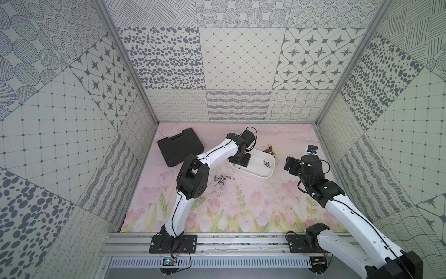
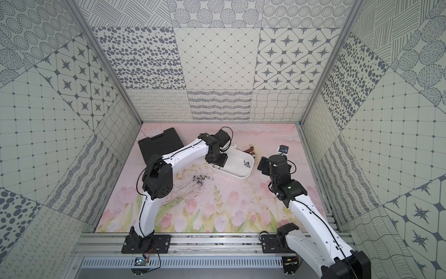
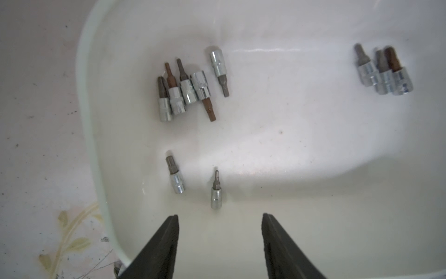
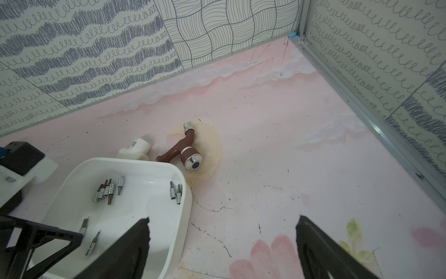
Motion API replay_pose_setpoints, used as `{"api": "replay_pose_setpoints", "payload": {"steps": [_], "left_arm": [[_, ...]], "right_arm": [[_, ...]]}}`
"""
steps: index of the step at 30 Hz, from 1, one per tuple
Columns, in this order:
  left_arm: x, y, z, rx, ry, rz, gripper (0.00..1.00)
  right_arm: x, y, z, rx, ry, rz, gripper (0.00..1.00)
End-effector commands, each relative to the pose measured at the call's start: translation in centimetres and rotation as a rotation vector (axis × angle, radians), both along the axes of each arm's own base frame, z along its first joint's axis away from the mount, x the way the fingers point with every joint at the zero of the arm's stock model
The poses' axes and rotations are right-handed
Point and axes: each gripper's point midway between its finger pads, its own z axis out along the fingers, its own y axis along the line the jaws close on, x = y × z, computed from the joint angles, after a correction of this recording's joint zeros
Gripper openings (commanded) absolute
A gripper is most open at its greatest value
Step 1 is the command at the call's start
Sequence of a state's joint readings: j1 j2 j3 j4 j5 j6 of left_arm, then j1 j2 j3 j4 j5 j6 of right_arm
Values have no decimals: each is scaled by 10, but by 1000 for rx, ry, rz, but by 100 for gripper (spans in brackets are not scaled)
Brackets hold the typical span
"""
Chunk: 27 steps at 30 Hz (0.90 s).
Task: Put the bit on the desktop into the storage box
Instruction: Place the screwdriver bit in the storage box, then pick up the screwdriver bit from the center of the board.
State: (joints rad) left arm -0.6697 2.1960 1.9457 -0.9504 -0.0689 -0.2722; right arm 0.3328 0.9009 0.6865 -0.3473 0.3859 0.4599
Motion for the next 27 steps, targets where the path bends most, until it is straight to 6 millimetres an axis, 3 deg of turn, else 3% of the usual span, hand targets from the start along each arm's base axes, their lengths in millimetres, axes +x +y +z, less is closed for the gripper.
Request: {"api": "replay_pose_setpoints", "payload": {"steps": [1,9,18,27], "left_arm": [[-9,-4,31,-64,-34,-49,74],[-14,33,71,-16,-169,-41,99],[-29,94,90,-41,-230,87,99],[-60,148,77,-42,-186,190,99]], "right_arm": [[0,-3,7,7,-34,-11,97],[0,-3,12,6,-47,-10,97],[2,-1,15,10,-49,-3,97],[7,3,16,10,-39,14,97]]}}
